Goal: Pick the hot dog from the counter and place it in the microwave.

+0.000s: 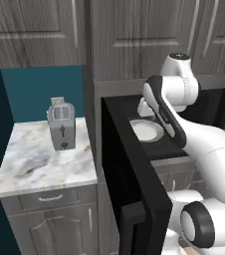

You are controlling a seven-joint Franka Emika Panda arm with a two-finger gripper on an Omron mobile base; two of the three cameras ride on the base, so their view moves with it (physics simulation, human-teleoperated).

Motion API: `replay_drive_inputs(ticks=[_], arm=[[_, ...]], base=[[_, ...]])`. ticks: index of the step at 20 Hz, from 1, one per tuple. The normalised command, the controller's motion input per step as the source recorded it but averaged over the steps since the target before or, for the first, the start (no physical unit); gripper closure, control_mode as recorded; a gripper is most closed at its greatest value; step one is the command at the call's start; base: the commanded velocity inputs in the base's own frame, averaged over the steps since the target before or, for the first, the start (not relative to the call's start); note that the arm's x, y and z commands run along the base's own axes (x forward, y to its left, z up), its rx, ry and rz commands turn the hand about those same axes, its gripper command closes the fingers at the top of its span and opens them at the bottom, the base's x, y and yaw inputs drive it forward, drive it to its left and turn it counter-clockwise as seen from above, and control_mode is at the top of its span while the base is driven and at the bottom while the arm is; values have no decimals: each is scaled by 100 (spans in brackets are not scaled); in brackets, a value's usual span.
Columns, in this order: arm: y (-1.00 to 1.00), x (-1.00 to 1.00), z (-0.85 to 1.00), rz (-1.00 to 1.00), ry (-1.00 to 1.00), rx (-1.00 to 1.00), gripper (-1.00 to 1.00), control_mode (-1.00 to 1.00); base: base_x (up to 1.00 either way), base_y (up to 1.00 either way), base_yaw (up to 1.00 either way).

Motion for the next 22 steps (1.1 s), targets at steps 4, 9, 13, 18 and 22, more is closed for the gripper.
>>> replay_drive_inputs(ticks=[4,9,13,18,22], arm=[[0,0,0,0,0,0,-100,100],[0,0,0,0,0,0,-100,100],[0,0,0,0,0,0,-100,100],[0,0,0,0,0,0,-100,100],[0,0,0,0,0,0,-100,100]], base=[[-41,-18,0],[-32,-72,-14],[6,-82,-12],[3,-75,-9],[31,-49,-6]])
